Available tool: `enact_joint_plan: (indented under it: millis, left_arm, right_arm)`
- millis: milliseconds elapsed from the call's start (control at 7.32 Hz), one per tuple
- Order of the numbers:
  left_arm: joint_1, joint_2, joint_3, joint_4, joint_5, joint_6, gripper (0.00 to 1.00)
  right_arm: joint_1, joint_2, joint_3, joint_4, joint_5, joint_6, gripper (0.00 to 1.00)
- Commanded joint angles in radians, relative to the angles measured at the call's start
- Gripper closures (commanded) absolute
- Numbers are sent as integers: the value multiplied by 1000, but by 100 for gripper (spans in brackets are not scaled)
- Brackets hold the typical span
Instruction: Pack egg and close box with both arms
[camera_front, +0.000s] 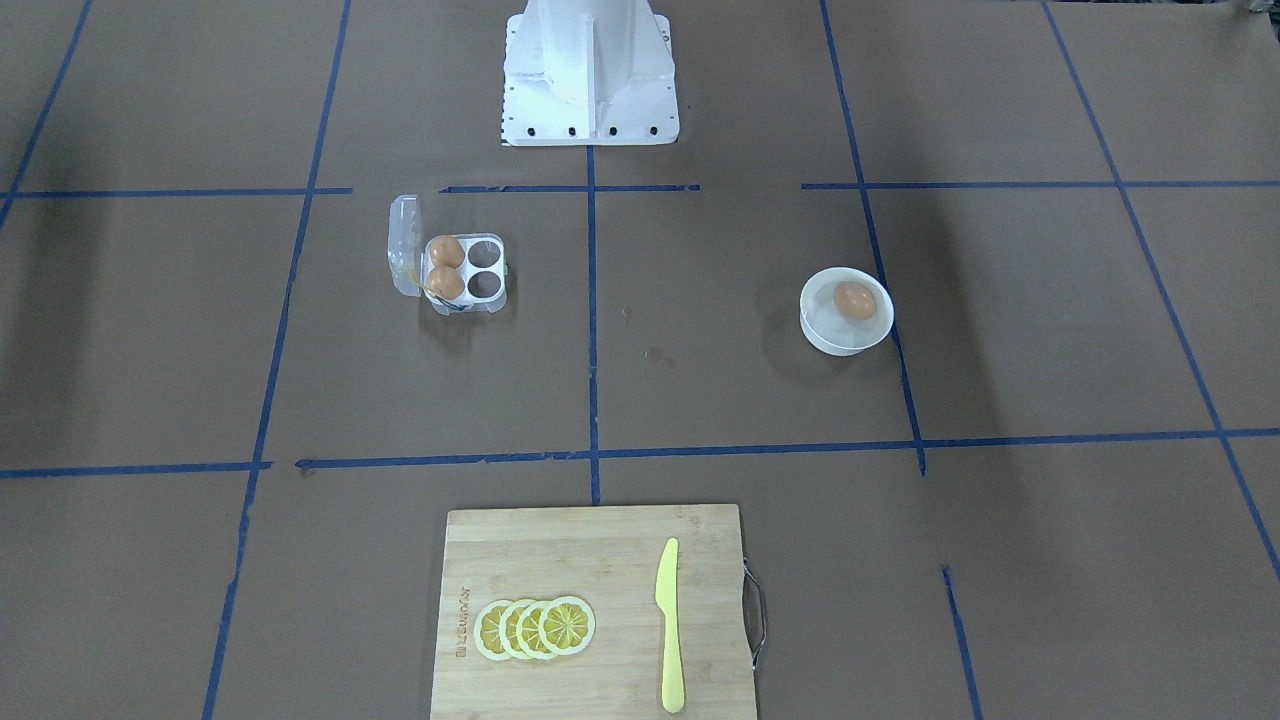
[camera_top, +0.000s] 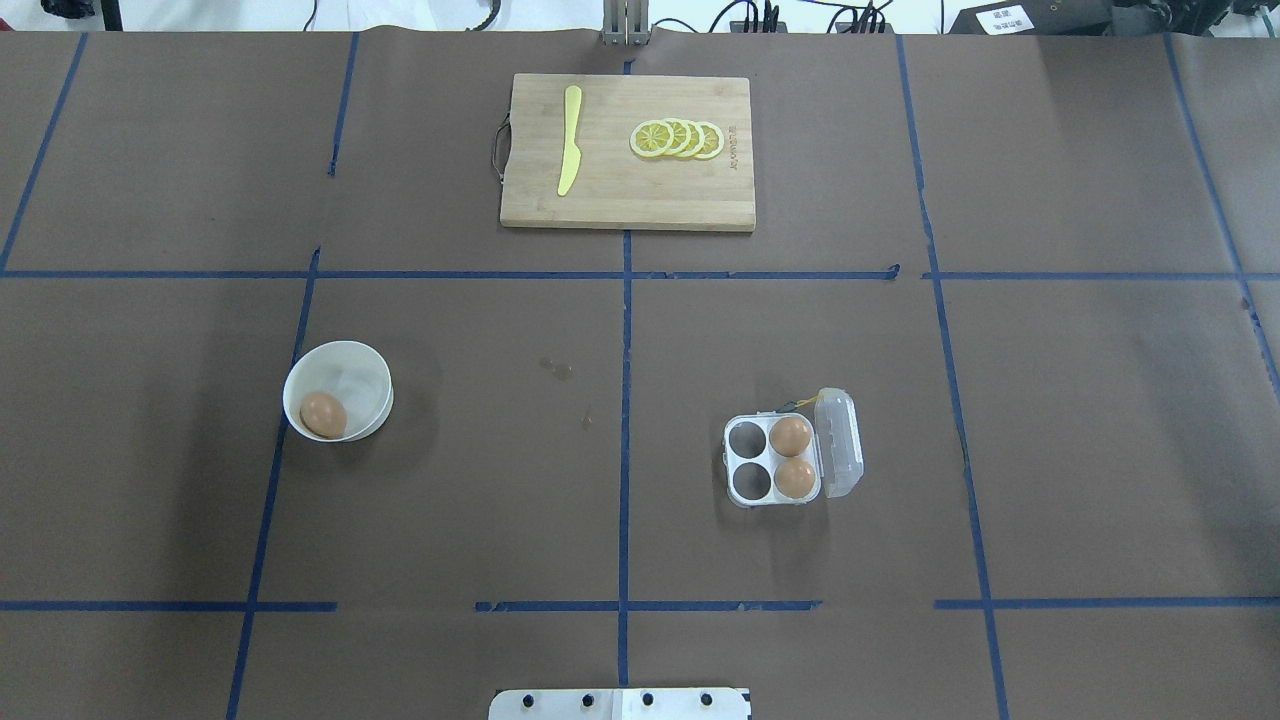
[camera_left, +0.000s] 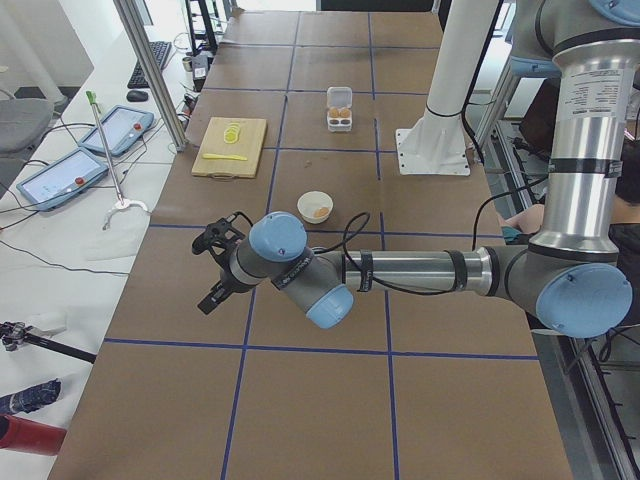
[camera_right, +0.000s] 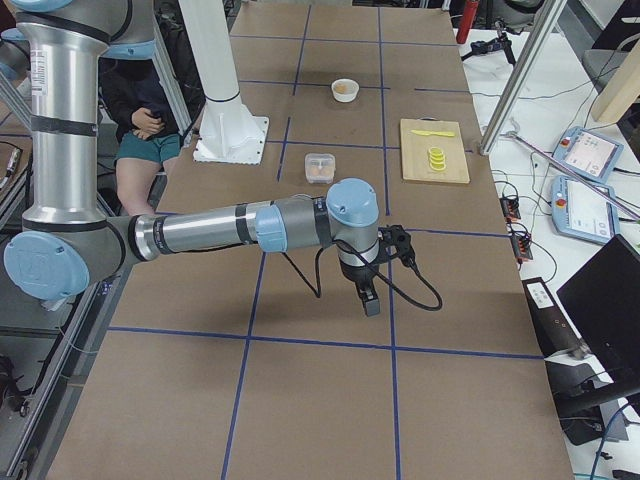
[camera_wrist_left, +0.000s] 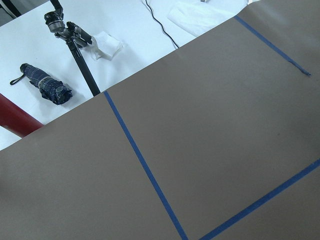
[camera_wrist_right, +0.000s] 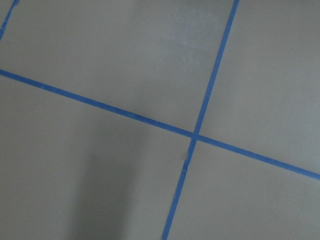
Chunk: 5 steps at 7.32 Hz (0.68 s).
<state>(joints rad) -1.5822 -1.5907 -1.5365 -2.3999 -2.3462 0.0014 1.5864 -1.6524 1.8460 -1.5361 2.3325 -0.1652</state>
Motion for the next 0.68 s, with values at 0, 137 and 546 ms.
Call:
enact_joint_plan:
  millis: [0, 137, 546]
  left_arm:
    - [159, 9, -24, -45, 7, -81, 0]
    - [244, 9, -81, -48, 21, -306, 0]
    - [555, 28, -246, -45, 276, -756, 0]
  right_arm:
    - [-9, 0, -1, 13, 18, 3, 0]
    - [-9, -3, 1, 13, 19, 3, 0]
    - [-9, -12, 6, 14, 25, 1, 0]
